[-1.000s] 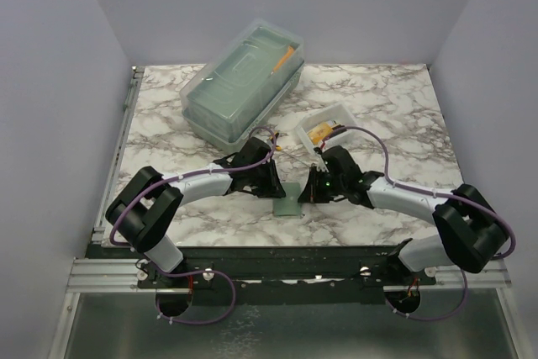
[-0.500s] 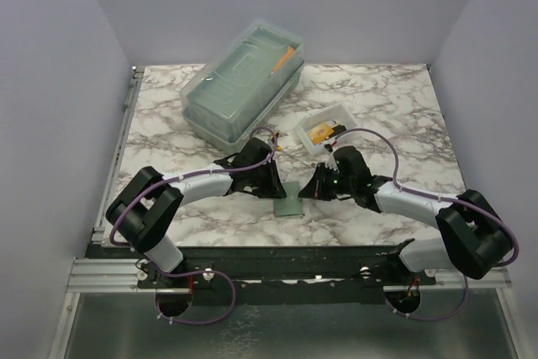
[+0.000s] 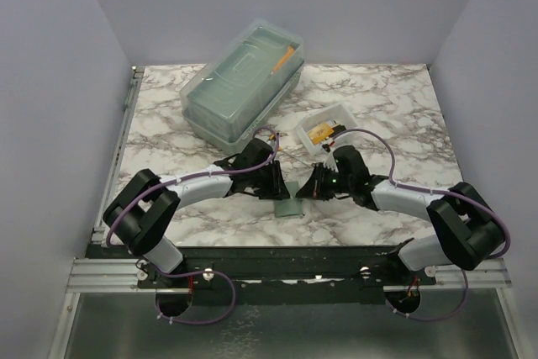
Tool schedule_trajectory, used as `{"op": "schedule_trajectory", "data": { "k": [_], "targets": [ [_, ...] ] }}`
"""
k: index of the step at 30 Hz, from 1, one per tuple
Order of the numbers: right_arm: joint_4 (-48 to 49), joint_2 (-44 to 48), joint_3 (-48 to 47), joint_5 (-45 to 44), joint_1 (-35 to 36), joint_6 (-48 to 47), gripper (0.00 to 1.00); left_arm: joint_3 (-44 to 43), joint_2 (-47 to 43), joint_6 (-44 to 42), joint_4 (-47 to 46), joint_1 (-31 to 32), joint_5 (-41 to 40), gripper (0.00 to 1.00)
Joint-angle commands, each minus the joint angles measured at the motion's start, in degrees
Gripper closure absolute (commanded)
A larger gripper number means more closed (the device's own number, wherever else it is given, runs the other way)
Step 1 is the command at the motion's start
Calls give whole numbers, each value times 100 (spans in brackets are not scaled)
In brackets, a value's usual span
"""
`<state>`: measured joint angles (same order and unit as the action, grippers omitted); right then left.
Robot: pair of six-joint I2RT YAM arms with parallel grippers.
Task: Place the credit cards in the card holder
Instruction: Close the card holder at the center of the board.
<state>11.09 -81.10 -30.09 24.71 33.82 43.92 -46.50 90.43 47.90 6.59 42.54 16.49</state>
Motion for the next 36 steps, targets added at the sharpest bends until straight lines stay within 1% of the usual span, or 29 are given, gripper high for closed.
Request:
{"op": "schedule_trajectory", "data": {
  "k": [1,3,7,12,16,21,26,30,36],
  "targets": [
    [188,-55,98,147,-85,-114,100,-107,-314,44,141,83,117,66],
    [174,-34,99,199,-102,-171,100,-154,-340,64,141,79,75,68],
    [158,-47,53,349,-119,-318,100,-274,-309,41,133,70,-25,67],
    [272,-85,90,570,-156,-421,100,-517,143,-98,-19,73,119,67],
    [400,-163,82,771,-174,-506,100,-471,381,-45,-242,77,119,73],
    [554,-375,38,1062,-192,-668,100,-307,483,-74,-237,75,-205,81],
    [817,-658,18,1291,-192,-732,100,-159,592,-14,-235,77,-287,89],
    [1021,-773,28,1322,-192,-626,100,-34,588,8,-241,74,-357,92],
    [1238,-935,20,1351,-200,-491,100,60,554,28,-255,74,-370,95]
  ]
}}
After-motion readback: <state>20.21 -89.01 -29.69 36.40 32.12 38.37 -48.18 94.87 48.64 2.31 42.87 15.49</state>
